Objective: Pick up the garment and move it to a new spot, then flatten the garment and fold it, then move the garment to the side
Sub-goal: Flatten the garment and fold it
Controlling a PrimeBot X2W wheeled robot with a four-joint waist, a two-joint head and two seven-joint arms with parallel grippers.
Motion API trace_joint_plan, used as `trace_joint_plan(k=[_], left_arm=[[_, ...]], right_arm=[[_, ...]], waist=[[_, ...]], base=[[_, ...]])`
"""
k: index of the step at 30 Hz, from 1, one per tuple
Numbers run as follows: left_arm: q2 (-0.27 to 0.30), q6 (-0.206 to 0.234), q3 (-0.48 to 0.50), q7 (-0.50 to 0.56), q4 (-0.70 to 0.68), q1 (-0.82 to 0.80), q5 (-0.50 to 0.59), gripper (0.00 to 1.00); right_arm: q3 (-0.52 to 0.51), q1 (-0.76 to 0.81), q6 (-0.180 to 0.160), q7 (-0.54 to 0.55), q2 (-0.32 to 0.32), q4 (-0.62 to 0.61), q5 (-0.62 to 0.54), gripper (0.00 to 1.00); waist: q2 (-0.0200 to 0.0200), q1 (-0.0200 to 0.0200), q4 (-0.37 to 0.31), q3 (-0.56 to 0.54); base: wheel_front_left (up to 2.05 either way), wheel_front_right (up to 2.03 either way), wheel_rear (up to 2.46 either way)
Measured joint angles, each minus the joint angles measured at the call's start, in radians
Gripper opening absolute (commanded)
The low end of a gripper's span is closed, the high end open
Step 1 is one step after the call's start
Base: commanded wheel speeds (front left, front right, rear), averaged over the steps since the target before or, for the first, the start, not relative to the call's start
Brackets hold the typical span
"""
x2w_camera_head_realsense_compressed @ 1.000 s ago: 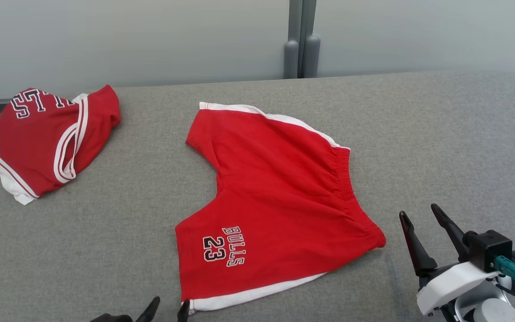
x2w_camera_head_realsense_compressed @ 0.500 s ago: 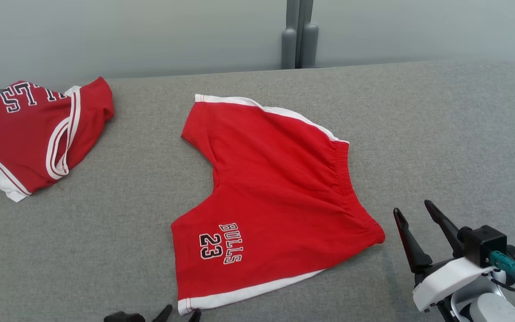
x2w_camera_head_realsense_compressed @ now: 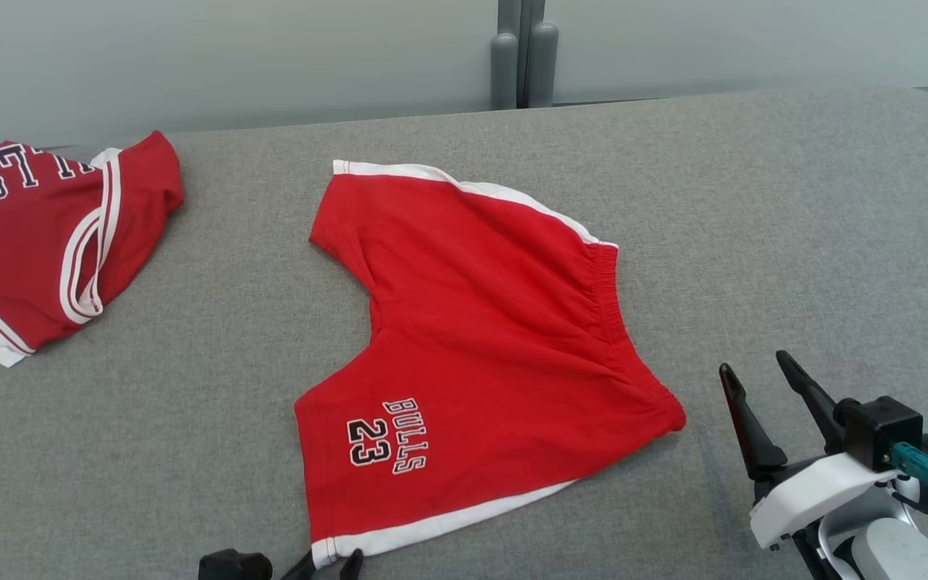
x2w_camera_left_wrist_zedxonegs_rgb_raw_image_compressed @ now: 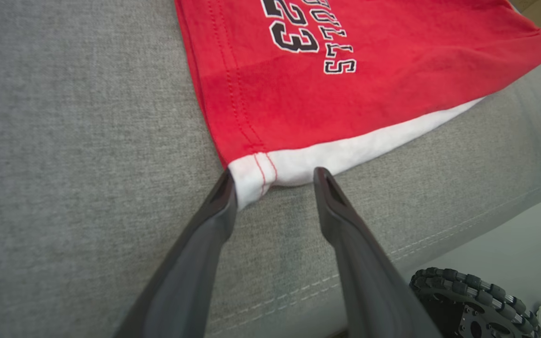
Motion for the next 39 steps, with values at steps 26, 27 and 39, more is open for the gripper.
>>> trace_joint_plan(k=[26,27,39], left_arm=[[0.0,-0.009,0.04,-0.107,-0.034,-0.07,0.0,0.0],[0.0,-0.009,0.039,-0.11,-0.034,-0.07,0.0,0.0],[0.0,-0.01,0.028,-0.116,-0.035,-0.07,0.0,0.0]], right_arm=[[0.187,-0.027,0.149,0.025,-0.079,0.164,-0.063,1.0],[0.193,-0.034,0.15,0.025,-0.078,0.17,-0.064,1.0],[0.265,-0.091,0.159,0.034,-0.061,0.265,-0.069,0.82]], waist=[[0.0,0.0,0.051,0.004],[0.0,0.0,0.054,0.003],[0.0,0.0,0.071,-0.001]], base=[[0.0,0.0,0.0],[0.0,0.0,0.0],[0.0,0.0,0.0]])
